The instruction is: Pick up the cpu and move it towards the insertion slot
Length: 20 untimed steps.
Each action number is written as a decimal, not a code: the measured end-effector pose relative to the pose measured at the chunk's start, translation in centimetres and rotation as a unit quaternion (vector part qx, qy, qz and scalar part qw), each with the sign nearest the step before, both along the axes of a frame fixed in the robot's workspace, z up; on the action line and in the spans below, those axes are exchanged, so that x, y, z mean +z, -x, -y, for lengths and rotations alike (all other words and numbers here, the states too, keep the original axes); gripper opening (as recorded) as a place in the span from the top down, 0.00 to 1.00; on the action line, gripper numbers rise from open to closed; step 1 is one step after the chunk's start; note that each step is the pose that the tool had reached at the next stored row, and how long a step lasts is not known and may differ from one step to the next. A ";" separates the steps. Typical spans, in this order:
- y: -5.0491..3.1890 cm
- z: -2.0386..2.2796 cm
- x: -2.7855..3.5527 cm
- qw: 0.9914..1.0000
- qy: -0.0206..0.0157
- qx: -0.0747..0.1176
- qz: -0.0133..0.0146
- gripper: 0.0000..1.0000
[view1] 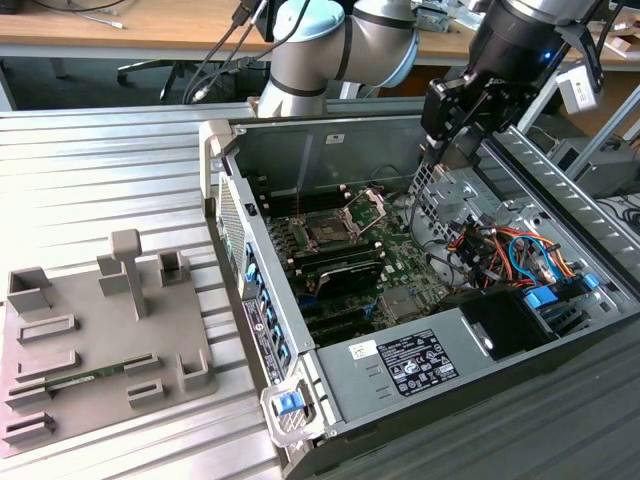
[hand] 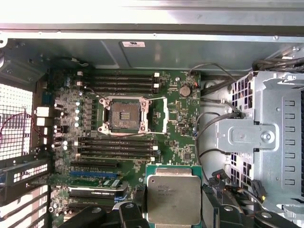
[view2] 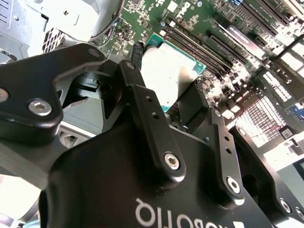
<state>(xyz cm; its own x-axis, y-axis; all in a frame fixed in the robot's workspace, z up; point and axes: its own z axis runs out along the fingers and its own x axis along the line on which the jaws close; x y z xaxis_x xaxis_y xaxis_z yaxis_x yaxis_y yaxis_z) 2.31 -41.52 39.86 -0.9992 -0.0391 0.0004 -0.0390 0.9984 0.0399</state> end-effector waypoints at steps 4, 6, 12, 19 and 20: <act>0.00 -0.16 -0.02 1.000 0.000 0.000 0.000 0.45; 0.00 -0.24 -0.02 1.000 0.000 0.000 0.000 0.45; 0.00 -0.56 -0.04 1.000 0.000 0.000 0.000 0.45; 0.00 -0.86 -0.07 1.000 0.000 0.000 0.000 0.45; 0.00 -0.89 -0.08 1.000 0.000 0.000 0.000 0.45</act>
